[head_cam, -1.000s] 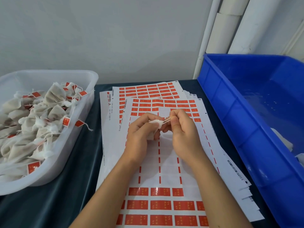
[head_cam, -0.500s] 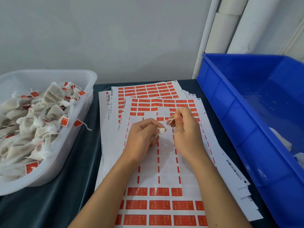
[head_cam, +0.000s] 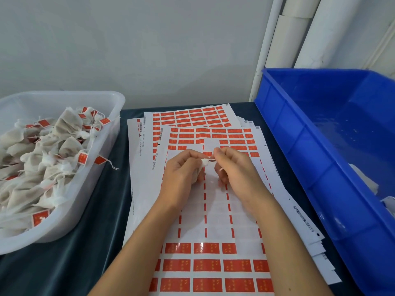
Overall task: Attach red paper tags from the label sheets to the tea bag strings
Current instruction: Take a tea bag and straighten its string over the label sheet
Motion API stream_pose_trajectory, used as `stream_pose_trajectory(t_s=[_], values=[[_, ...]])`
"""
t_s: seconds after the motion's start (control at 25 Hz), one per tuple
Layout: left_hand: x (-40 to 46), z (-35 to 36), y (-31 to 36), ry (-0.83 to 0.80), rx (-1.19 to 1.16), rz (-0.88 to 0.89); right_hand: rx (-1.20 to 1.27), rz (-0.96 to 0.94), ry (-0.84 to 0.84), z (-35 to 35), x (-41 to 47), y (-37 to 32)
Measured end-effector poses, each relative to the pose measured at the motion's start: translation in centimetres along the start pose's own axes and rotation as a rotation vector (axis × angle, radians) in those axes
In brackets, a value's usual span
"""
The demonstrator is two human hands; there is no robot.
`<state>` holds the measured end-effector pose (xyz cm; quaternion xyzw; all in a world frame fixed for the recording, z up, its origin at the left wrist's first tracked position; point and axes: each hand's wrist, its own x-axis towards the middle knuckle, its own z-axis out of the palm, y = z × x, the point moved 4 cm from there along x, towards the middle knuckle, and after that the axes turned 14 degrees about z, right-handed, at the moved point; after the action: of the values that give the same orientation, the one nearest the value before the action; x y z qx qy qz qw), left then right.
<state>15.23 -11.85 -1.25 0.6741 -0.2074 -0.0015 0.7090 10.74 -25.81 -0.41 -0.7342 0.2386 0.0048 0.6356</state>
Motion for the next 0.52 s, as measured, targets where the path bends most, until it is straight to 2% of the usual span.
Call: stream_pose_trajectory(t_s=[0.2,0.4,0.52], values=[[-0.03,0.09,0.02,-0.009,0.005,0.028,-0.025,0.011,-0.038,-0.01,-0.11,0.10],[-0.09,0.39,0.15,-0.074,0.041,0.075,0.308,0.044,-0.215,-0.32,-0.01,0.01],[-0.23,0.68,0.20,-0.116,0.085,0.098,0.389,0.042,-0.183,-0.51,0.07,-0.05]])
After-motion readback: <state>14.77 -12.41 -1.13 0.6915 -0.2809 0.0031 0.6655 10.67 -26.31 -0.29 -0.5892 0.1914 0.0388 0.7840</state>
